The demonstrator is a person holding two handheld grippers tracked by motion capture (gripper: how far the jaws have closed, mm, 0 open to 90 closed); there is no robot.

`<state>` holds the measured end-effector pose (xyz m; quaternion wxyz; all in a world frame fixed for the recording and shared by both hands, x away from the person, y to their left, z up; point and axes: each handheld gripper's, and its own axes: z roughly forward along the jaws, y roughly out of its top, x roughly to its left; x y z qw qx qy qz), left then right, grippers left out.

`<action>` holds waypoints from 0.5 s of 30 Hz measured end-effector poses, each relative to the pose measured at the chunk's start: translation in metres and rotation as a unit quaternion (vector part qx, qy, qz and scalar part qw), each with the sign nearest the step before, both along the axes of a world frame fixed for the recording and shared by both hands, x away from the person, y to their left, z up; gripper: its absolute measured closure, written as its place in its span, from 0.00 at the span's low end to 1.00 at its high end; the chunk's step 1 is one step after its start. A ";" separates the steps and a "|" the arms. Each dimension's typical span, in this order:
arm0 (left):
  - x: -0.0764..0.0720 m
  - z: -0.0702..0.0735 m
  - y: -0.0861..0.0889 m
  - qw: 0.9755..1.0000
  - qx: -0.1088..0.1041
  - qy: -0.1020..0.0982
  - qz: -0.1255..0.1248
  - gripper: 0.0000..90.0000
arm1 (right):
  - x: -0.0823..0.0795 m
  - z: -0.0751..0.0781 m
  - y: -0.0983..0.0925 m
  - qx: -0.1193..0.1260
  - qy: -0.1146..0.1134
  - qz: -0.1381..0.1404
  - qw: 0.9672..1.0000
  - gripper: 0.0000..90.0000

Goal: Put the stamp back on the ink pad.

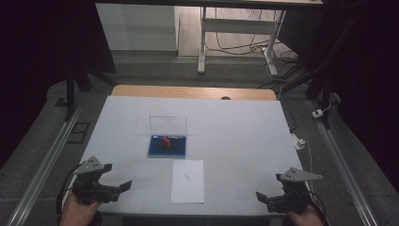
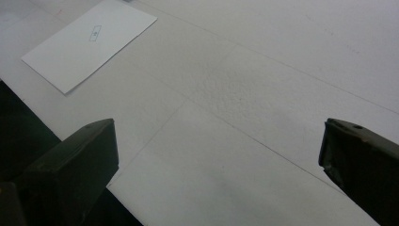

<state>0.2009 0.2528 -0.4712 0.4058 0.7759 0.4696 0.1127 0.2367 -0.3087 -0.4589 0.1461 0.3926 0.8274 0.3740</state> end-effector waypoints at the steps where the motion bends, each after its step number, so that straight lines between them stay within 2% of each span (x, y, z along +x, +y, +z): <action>1: -0.001 -0.001 0.001 1.000 0.003 0.001 0.002 0.00 | 0.000 0.000 0.000 0.000 0.000 0.000 1.000 0.00; 5: -0.006 -0.003 0.005 1.000 0.017 0.007 0.005 0.00 | 0.000 0.000 0.001 0.000 0.000 -0.001 1.000 0.00; 9: -0.008 -0.006 0.006 0.999 0.043 0.018 0.010 0.00 | 0.000 0.000 0.001 -0.002 0.000 0.000 1.000 0.00; 15: -0.007 -0.007 0.004 0.998 0.052 0.029 0.010 0.00 | 0.000 0.000 0.001 -0.005 0.001 -0.001 1.000 0.00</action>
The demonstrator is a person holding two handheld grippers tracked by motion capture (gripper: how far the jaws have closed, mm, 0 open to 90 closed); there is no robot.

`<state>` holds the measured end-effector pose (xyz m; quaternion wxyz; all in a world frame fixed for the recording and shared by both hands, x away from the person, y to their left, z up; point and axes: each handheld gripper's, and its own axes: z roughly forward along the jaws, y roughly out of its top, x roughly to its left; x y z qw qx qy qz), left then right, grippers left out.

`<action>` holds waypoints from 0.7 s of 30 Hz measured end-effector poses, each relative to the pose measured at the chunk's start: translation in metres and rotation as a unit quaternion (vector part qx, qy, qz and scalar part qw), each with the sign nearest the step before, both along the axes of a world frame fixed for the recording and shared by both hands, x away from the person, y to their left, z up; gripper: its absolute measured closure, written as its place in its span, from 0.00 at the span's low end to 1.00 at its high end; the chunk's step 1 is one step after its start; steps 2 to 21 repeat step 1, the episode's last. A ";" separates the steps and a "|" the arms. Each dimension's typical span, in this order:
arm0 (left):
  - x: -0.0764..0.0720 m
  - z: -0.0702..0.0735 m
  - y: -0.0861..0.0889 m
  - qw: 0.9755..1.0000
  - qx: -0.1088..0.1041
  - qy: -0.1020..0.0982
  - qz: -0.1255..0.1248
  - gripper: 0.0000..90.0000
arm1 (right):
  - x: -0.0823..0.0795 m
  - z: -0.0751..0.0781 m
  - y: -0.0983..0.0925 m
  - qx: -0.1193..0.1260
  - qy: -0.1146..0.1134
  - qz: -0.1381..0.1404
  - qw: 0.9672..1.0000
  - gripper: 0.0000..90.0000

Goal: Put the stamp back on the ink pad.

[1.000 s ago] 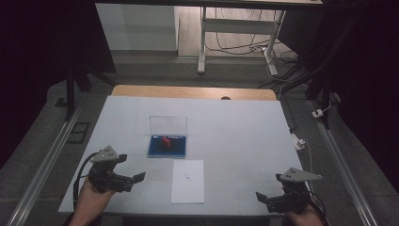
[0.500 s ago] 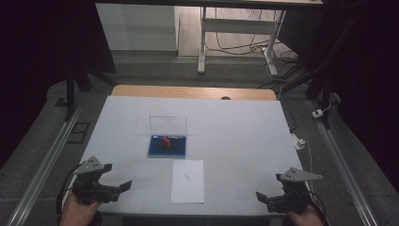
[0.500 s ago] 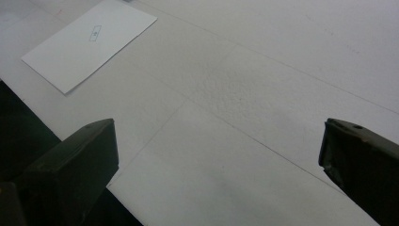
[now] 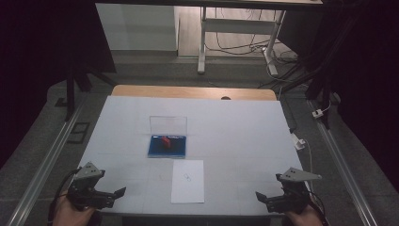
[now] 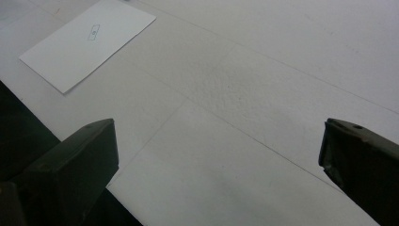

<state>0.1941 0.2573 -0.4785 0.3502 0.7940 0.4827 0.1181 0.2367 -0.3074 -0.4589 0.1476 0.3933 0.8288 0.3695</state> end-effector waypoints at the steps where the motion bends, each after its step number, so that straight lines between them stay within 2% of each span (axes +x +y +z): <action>1: 0.000 0.000 0.000 1.000 0.000 0.001 -0.001 0.00 | 0.000 0.000 0.000 -0.004 0.000 -0.001 1.000 0.00; 21: 0.000 0.000 0.000 1.000 0.000 0.001 -0.001 0.00 | 0.000 0.000 0.000 -0.004 0.000 -0.001 1.000 0.00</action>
